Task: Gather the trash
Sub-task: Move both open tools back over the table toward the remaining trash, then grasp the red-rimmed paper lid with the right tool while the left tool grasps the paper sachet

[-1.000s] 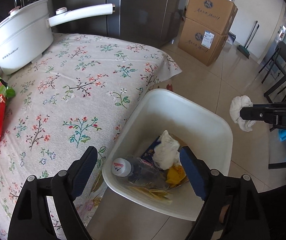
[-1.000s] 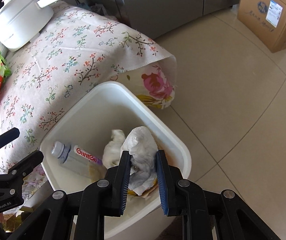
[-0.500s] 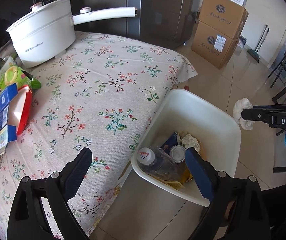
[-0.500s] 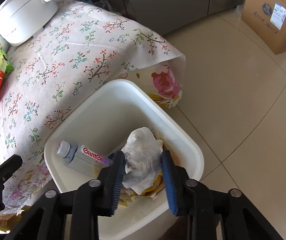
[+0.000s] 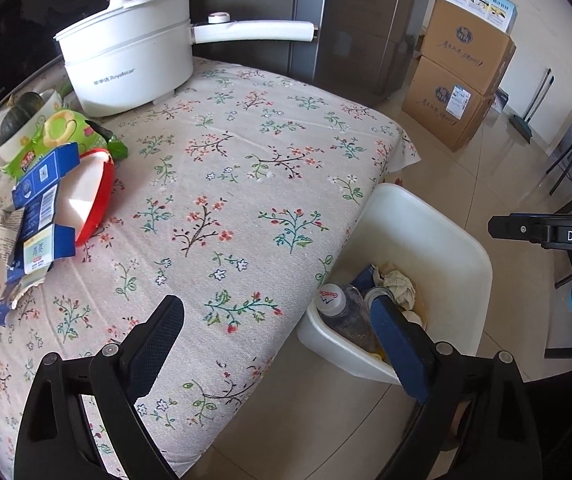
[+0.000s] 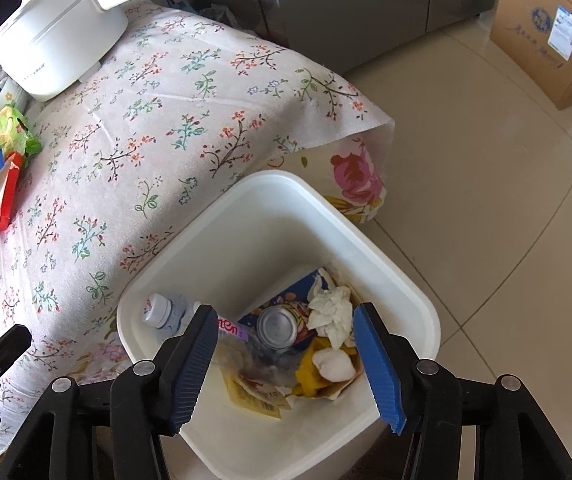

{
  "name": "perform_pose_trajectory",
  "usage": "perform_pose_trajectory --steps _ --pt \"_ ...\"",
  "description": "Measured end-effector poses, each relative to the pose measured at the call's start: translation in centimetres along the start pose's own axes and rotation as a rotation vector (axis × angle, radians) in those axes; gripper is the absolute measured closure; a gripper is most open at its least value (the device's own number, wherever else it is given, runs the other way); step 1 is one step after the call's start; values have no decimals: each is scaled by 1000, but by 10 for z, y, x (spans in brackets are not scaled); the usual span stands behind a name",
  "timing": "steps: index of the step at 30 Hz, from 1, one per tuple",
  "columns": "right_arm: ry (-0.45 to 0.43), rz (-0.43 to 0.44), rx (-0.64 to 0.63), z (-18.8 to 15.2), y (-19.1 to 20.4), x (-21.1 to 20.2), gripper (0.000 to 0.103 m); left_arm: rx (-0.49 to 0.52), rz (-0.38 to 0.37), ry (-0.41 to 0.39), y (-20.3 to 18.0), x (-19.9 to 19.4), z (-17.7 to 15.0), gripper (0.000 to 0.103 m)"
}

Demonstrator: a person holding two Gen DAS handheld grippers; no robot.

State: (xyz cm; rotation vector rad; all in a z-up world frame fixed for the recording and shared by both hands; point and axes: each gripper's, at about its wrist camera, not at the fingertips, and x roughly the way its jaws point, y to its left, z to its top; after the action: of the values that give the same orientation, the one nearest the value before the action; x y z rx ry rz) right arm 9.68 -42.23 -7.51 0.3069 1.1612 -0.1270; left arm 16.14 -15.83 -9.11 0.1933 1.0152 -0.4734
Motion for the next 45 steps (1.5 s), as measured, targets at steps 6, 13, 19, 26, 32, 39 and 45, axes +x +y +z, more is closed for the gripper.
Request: perform_pose_trajectory --steps 6,13,19,26,32,39,45 --pt "-12 2 -52 10 26 -3 38 -34 35 -8 27 -11 -1 7" --pt "-24 -1 -117 23 60 0 33 -124 85 -30 81 -28 0 7" --pt "-23 -3 -155 36 90 11 32 -234 146 -50 142 -37 1 7" --pt "-15 14 -205 57 132 29 31 -322 242 -74 225 -37 2 7" --pt "-18 62 -188 79 171 50 31 -353 235 -85 278 -13 7 8" --pt "-29 135 -172 96 224 79 31 -429 158 -94 314 26 16 25" --pt "-45 228 -154 99 265 108 31 -462 113 -84 329 47 13 52"
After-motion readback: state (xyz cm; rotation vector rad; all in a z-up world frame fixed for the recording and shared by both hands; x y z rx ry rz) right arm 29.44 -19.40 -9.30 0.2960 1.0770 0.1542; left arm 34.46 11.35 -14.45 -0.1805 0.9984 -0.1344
